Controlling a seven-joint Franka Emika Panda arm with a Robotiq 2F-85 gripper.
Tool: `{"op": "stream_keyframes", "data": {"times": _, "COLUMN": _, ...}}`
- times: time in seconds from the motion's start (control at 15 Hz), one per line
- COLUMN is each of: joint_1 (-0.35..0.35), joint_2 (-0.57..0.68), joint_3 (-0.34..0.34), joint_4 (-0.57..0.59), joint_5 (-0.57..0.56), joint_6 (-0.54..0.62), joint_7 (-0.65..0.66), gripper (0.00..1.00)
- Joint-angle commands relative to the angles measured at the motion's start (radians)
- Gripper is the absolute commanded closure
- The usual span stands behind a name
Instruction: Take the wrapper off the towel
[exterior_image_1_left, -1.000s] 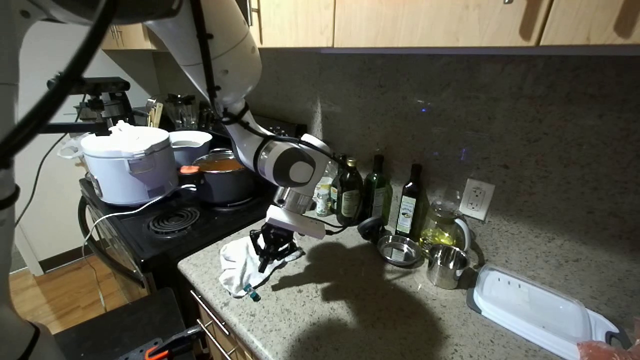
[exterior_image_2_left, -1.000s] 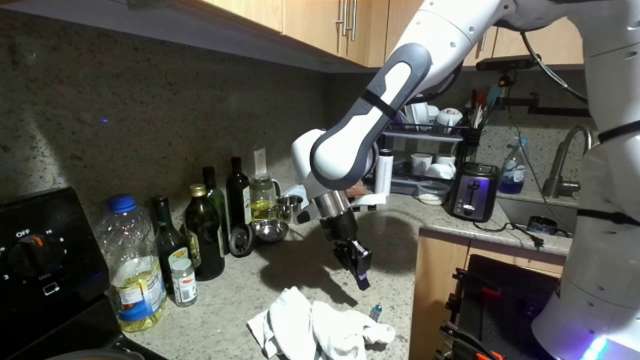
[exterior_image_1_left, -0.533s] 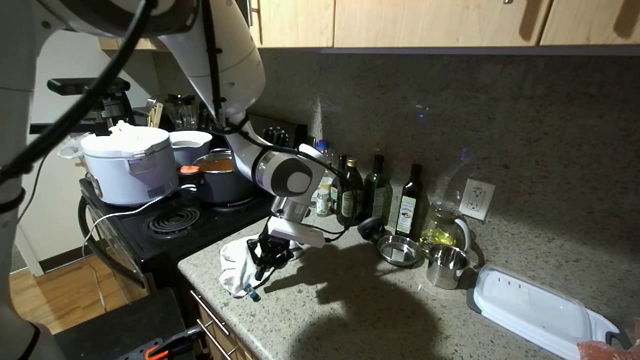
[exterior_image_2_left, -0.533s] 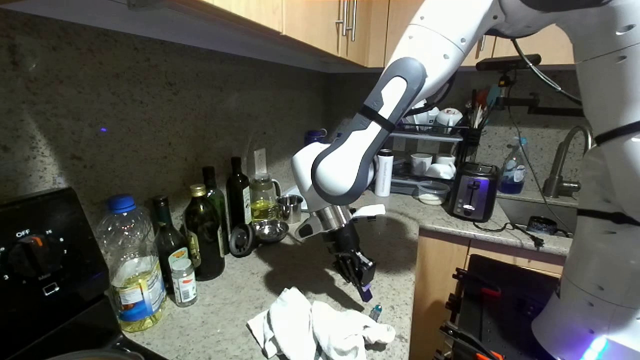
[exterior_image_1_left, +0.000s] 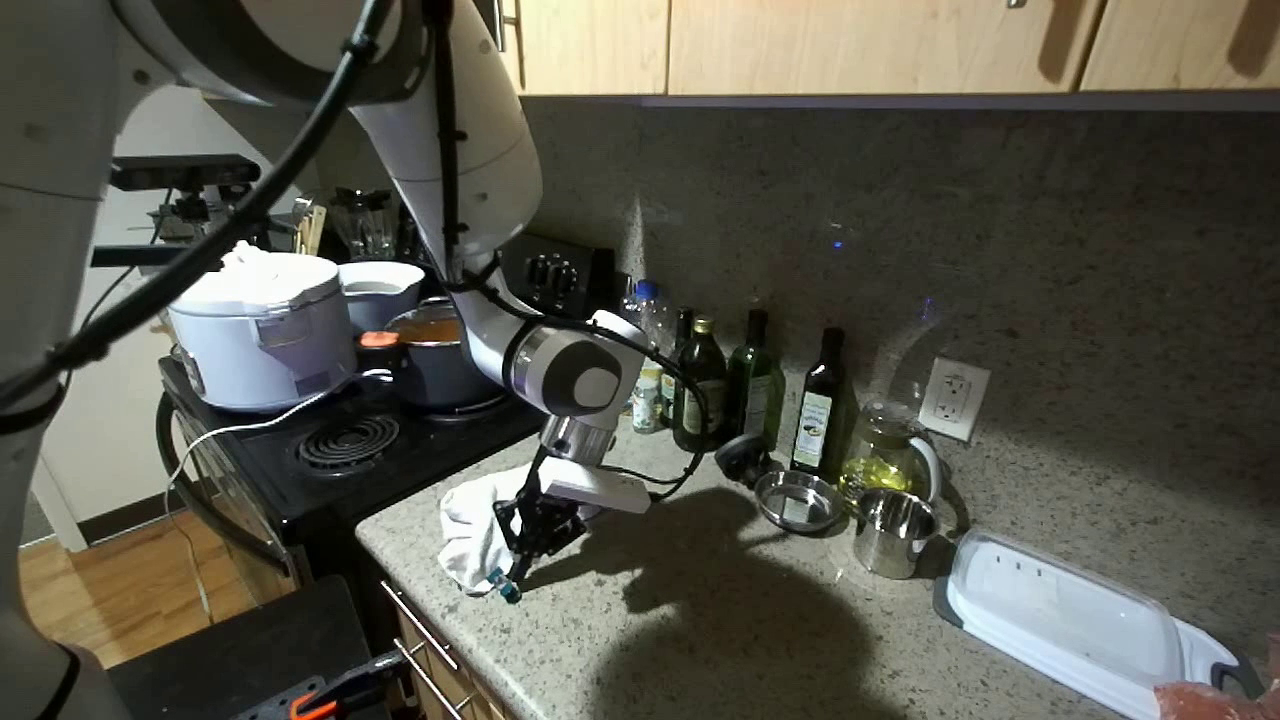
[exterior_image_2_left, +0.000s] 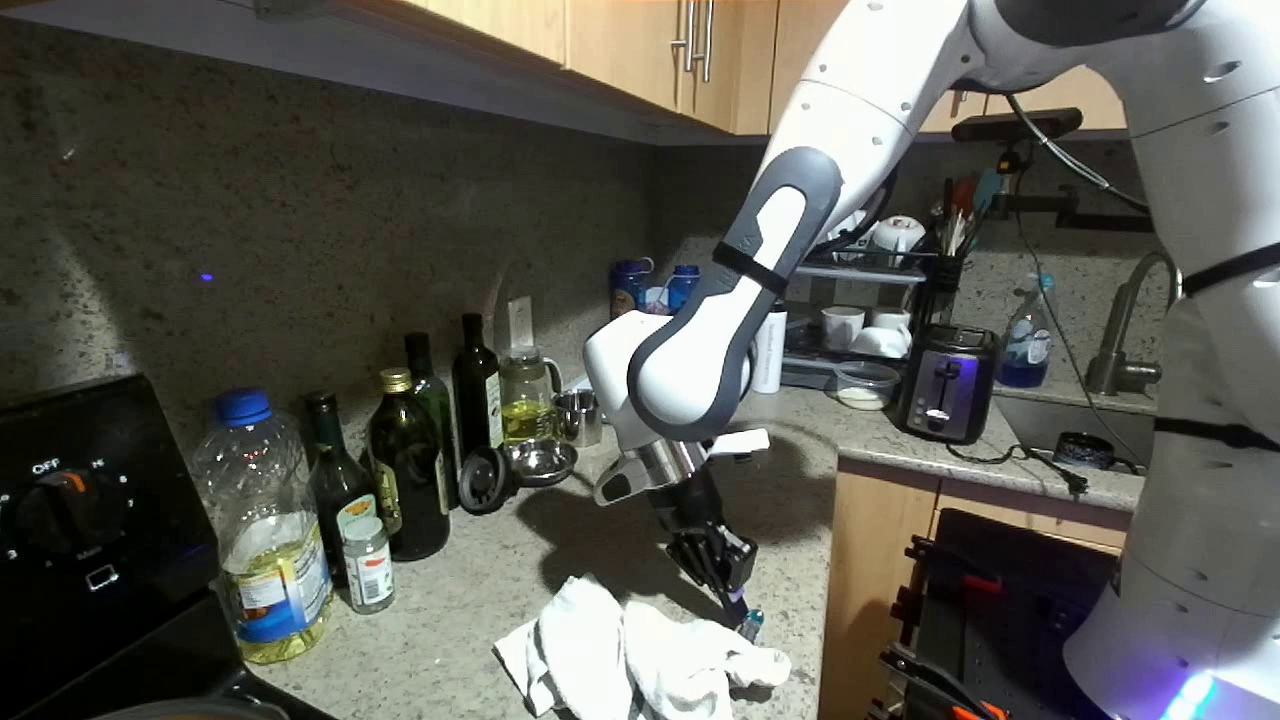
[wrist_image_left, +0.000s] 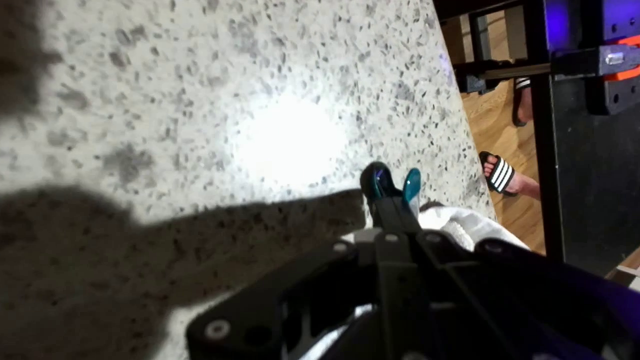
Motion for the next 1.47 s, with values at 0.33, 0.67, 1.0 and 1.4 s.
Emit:
{"op": "stream_keyframes", "data": {"times": 0.33, "joint_1": -0.006, "joint_2": -0.031, "joint_3": 0.033, "joint_4": -0.047, "joint_5": -0.008, "joint_6": 0.012, "joint_7": -0.005, "gripper": 1.00}}
{"op": "stream_keyframes", "data": {"times": 0.67, "joint_1": -0.001, "joint_2": -0.075, "joint_3": 0.061, "joint_4": -0.105, "joint_5": 0.001, "joint_6": 0.027, "joint_7": 0.001, "gripper": 1.00}}
{"op": "stream_keyframes", "data": {"times": 1.0, "joint_1": 0.010, "joint_2": -0.150, "joint_3": 0.083, "joint_4": -0.174, "joint_5": 0.009, "joint_6": 0.042, "joint_7": 0.009, "gripper": 1.00}}
{"op": "stream_keyframes", "data": {"times": 1.4, "joint_1": 0.016, "joint_2": -0.204, "joint_3": 0.082, "joint_4": -0.235, "joint_5": 0.028, "joint_6": 0.083, "joint_7": 0.001, "gripper": 1.00}}
